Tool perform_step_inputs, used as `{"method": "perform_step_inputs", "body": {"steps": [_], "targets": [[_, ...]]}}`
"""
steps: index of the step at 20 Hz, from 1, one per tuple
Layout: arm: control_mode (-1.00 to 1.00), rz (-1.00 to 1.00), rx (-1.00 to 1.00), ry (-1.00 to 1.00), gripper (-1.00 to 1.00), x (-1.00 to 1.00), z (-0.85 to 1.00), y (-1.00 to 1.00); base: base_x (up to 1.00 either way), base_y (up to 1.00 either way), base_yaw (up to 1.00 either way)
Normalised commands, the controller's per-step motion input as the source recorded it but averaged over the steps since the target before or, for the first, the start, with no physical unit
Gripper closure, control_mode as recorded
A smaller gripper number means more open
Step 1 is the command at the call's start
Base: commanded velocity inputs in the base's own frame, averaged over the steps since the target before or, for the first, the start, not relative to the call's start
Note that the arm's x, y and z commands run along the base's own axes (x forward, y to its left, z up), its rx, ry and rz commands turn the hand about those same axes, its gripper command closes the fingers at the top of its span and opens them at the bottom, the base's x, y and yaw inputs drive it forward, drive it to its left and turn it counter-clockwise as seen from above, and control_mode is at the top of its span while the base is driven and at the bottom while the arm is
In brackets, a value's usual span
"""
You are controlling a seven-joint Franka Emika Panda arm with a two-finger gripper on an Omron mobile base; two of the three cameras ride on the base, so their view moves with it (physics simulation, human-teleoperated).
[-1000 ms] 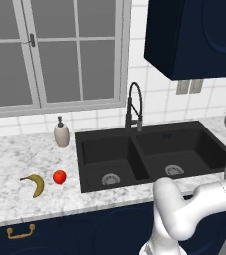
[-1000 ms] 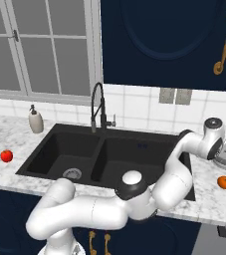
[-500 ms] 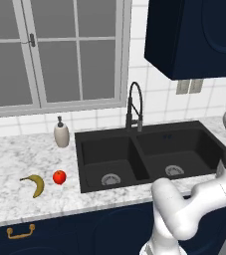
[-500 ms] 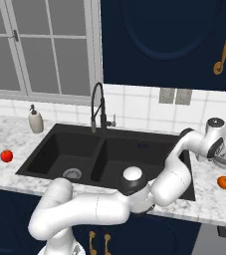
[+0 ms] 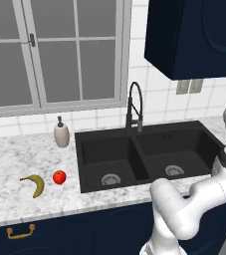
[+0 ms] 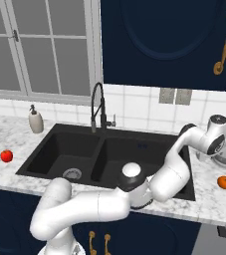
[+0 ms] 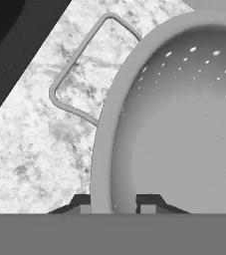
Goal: Put the colander in the sink, put the apple, orange, banana in the colander, and turn on the sink faucet and pour water over the colander.
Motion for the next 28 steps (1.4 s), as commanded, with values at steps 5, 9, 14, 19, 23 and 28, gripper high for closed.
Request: {"method": "perform_step_inputs", "body": {"steps": [5,9,14,19,23,28], "targets": [[-1.00,0.00,0.00,-0.15,1.00,-0.57,0.01,0.67,0.00,0.00,0.00],[-1.00,0.01,0.00,-0.23,1.00,-0.95,0.00,0.90,0.00,0.00,0.00],[-1.00,0.08,-0.12,-0.36,1.00,-1.00,-0.01,1.00,0.00,0.00,0.00],[-1.00,0.09,-0.19,-0.44,1.00,-1.00,0.00,1.00,0.00,0.00,0.00],[-1.00,0.07,-0.18,-0.36,1.00,-1.00,0.00,1.00,0.00,0.00,0.00],[-1.00,0.11,-0.10,-0.24,1.00,-0.87,0.60,0.92,0.00,0.00,0.00]]}}
